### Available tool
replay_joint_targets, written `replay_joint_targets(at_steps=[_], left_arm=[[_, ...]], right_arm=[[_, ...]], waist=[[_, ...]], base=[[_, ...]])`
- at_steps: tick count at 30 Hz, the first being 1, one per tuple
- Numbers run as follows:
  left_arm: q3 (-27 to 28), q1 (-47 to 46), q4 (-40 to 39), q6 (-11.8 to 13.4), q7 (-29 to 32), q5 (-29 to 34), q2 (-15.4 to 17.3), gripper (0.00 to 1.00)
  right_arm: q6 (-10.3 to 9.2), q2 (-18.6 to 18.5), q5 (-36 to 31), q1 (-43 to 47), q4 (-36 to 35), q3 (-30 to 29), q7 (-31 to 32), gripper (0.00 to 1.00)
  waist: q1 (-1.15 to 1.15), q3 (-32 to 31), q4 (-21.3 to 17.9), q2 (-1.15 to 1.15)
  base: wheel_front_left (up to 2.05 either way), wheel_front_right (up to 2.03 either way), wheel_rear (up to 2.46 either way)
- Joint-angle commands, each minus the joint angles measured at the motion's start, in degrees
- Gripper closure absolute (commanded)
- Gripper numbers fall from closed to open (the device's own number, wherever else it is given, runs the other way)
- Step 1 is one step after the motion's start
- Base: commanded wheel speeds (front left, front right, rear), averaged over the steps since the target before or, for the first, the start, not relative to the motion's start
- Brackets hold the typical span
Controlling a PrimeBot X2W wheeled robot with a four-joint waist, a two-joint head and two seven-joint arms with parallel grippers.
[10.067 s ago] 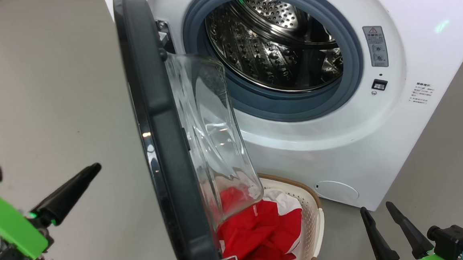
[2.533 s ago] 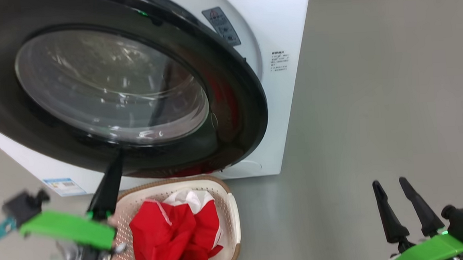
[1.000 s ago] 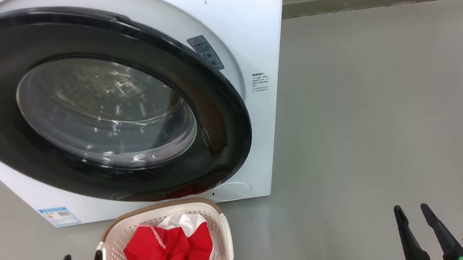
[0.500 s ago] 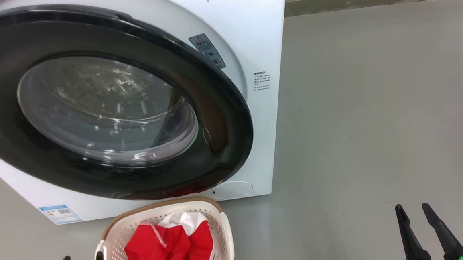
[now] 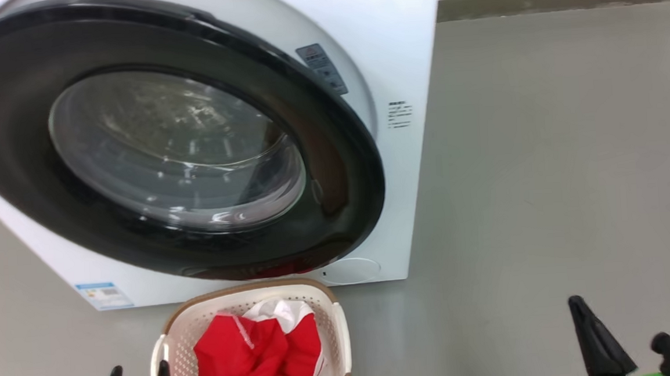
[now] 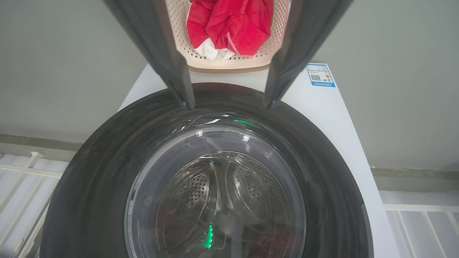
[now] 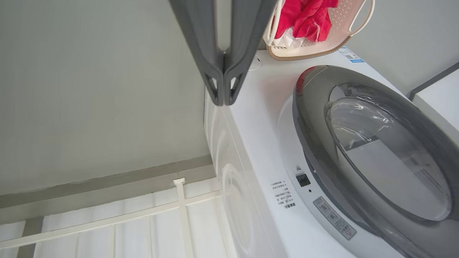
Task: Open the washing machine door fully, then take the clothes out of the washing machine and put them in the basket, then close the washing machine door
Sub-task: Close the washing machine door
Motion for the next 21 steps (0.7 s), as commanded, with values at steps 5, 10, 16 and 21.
replay_joint_targets(at_steps=[5, 10, 16, 21], left_arm=[[-0.1, -3.3, -2.3, -0.3, -0.7, 0.8, -0.8, 0.0], [-1.6, -4.5, -2.4, -0.3, -0.7, 0.5, -1.5, 0.0], [-3.7, -6.6, -2.8, -0.3, -0.7, -0.2, -1.8, 0.0], [-5.0, -8.1, -2.9, -0.3, -0.7, -1.9, -1.8, 0.0]], right_arm=[[0.37, -1.0, 1.3, -7.6, -1.4, 5.7, -0.4, 1.0], [0.37, -1.2, 1.9, -14.5, -0.9, 10.1, -0.4, 1.0], [0.37, -2.1, 2.7, -22.5, 0.2, 14.6, -0.4, 1.0], [0.37, -2.2, 3.2, -26.7, 1.3, 15.4, -0.4, 1.0]], waist=[[0.0, 1.3, 4.4, 0.0], [0.0, 3.0, 7.9, 0.0], [0.0, 5.5, 11.6, 0.0], [0.0, 7.7, 13.4, 0.0]], base=[[0.0, 0.0, 0.0], [0.0, 0.0, 0.0], [0.0, 0.0, 0.0], [0.0, 0.0, 0.0]])
